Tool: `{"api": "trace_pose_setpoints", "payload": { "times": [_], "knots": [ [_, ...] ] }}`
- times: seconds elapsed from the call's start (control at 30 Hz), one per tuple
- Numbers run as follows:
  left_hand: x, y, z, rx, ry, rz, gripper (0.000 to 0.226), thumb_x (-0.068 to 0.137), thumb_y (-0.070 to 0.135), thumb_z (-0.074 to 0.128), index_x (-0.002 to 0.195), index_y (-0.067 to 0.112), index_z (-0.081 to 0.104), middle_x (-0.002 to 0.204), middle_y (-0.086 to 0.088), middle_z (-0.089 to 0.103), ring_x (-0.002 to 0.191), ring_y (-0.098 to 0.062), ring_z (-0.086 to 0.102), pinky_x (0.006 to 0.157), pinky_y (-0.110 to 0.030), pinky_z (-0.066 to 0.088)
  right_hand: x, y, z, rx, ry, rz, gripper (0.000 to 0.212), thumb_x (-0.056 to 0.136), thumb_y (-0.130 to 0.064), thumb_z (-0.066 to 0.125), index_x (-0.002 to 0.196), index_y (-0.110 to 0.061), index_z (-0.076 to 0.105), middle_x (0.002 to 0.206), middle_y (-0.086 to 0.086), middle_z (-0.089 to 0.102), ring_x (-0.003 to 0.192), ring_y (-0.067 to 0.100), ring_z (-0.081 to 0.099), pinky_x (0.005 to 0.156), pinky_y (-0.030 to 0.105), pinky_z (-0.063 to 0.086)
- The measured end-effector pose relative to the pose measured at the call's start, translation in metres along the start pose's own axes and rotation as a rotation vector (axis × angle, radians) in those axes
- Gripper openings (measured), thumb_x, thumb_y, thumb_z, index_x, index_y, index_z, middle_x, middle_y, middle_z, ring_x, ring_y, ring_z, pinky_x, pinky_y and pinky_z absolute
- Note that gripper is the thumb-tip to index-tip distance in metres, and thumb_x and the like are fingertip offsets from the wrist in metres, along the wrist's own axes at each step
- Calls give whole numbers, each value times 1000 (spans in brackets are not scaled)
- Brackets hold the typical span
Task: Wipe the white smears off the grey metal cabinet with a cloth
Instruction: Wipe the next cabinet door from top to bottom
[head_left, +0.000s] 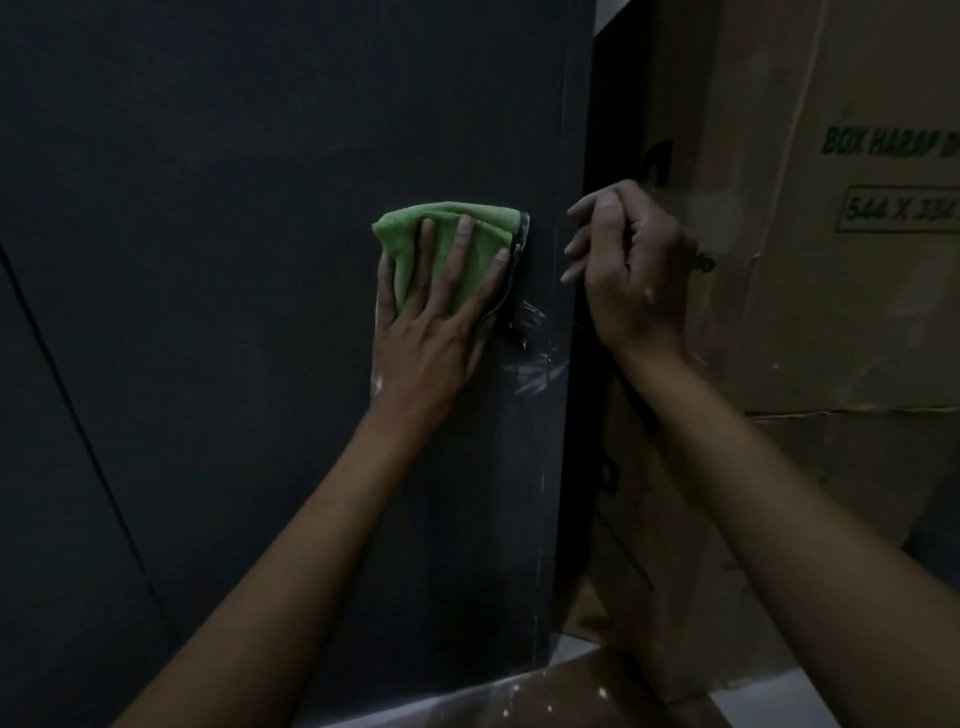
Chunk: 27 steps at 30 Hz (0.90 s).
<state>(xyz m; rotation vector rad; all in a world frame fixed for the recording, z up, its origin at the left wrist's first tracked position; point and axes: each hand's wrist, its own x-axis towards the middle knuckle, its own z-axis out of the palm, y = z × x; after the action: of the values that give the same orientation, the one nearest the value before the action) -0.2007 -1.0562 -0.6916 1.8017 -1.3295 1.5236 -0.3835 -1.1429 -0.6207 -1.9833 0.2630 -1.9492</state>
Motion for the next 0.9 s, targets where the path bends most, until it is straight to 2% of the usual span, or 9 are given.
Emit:
{"api": "trace_pose_setpoints", "payload": {
  "times": [0.1,0.3,0.43,0.6,0.67,0.73,0.83,0.9],
  "knots": [
    [-4,0,3,8,3,17,63,110,50,35,167,38,11,176,-2,2,162,-33,0,128,-53,-8,-9,6,0,-90,-25,-26,33,108,-26,44,99,-8,71,74,1,67,63,20,69,57,47,53],
    [-48,16,16,-20,-80,134,72,106,45,46,167,35,9,176,-4,-2,162,-33,-3,128,-56,-7,-17,17,-5,-202,20,-58,27,104,-24,53,116,-9,73,101,6,70,79,15,66,66,30,54],
    [-85,33,24,-28,-184,203,84,101,39,60,167,35,9,176,-2,-3,163,-30,-3,129,-55,-4,-20,17,-8,-234,-12,-61,23,103,-19,58,114,-8,74,100,7,70,79,13,63,66,23,49],
    [-77,37,19,-17,-226,245,72,107,44,48,167,40,8,176,4,-5,162,-25,-9,130,-51,-7,-17,13,-13,-245,-20,-34,21,103,-18,58,113,-8,74,100,6,70,76,13,63,64,19,45],
    [-49,43,15,-42,-215,217,69,108,45,44,166,41,8,176,5,-5,162,-25,-10,129,-51,-9,-13,12,-15,-244,6,-32,22,104,-19,57,112,-8,74,101,6,70,75,10,61,63,10,39],
    [-22,59,13,-78,-195,124,68,108,47,41,166,41,6,176,4,-6,161,-26,-11,128,-52,-12,-9,10,-14,-228,26,-38,22,104,-18,56,110,-7,74,101,6,71,77,9,60,64,7,37],
    [-4,76,14,-83,-182,34,70,108,49,38,167,39,3,176,1,-10,160,-28,-17,127,-54,-16,-9,8,-9,-190,28,-45,21,104,-16,56,106,-5,74,99,7,71,80,13,64,66,12,41],
    [-10,76,17,-88,-179,32,71,107,46,39,167,37,3,176,-1,-9,160,-30,-15,127,-55,-13,-11,8,-7,-175,18,-52,22,104,-14,55,103,-4,74,96,7,70,79,16,65,66,17,44]
  ]
}}
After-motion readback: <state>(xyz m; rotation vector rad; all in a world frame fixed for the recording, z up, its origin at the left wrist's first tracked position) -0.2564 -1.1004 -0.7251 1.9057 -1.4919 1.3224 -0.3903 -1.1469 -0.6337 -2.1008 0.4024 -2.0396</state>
